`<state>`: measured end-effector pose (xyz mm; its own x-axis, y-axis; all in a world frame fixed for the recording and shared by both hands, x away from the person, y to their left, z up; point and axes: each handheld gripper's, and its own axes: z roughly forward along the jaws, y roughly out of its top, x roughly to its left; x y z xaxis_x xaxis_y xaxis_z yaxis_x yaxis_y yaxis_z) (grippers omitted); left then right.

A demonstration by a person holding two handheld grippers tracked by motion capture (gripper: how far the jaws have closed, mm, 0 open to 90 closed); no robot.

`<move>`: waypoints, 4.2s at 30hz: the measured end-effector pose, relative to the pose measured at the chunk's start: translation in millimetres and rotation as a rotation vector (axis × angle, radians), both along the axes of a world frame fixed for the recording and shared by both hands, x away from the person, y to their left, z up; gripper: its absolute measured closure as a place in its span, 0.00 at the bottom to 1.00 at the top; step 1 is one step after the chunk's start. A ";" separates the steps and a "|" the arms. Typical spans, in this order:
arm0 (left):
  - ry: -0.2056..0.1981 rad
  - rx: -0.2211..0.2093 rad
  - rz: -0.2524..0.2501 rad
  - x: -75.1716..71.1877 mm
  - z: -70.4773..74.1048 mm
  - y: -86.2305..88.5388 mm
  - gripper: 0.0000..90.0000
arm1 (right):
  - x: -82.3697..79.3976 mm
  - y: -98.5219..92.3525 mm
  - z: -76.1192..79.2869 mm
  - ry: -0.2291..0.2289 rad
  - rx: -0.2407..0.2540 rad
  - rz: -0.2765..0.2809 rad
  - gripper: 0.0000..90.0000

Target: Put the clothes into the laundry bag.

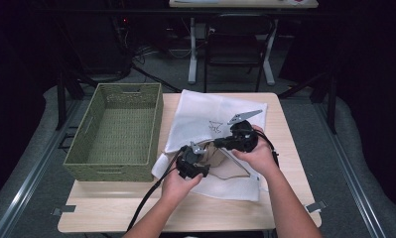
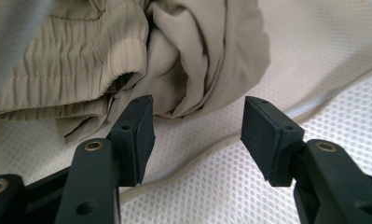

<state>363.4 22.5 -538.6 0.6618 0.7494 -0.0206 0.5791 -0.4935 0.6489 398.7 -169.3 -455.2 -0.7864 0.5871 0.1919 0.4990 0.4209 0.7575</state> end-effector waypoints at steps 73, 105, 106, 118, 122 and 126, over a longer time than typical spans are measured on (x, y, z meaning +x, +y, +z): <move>0.012 -0.097 0.122 53.8 11.2 -11.8 0.99 | -0.6 -1.3 -0.1 0.004 -0.003 0.013 0.98; -0.025 -0.062 0.015 9.0 42.9 25.6 0.63 | 2.6 -12.2 -0.9 0.014 -0.004 -0.011 0.98; -0.039 -0.048 0.017 7.8 43.7 26.7 0.62 | 2.7 -12.5 -1.1 0.014 -0.004 -0.011 0.98; -0.118 -0.007 0.019 -2.4 55.6 39.4 0.52 | 3.8 -14.3 -2.3 0.019 -0.005 -0.017 0.98; -0.123 0.004 0.034 1.0 55.7 41.7 0.50 | 3.9 -14.2 -2.3 0.017 -0.006 -0.015 0.98; -0.112 0.035 0.026 7.2 48.6 38.6 0.50 | 3.9 -14.2 -2.1 0.017 -0.004 -0.016 0.98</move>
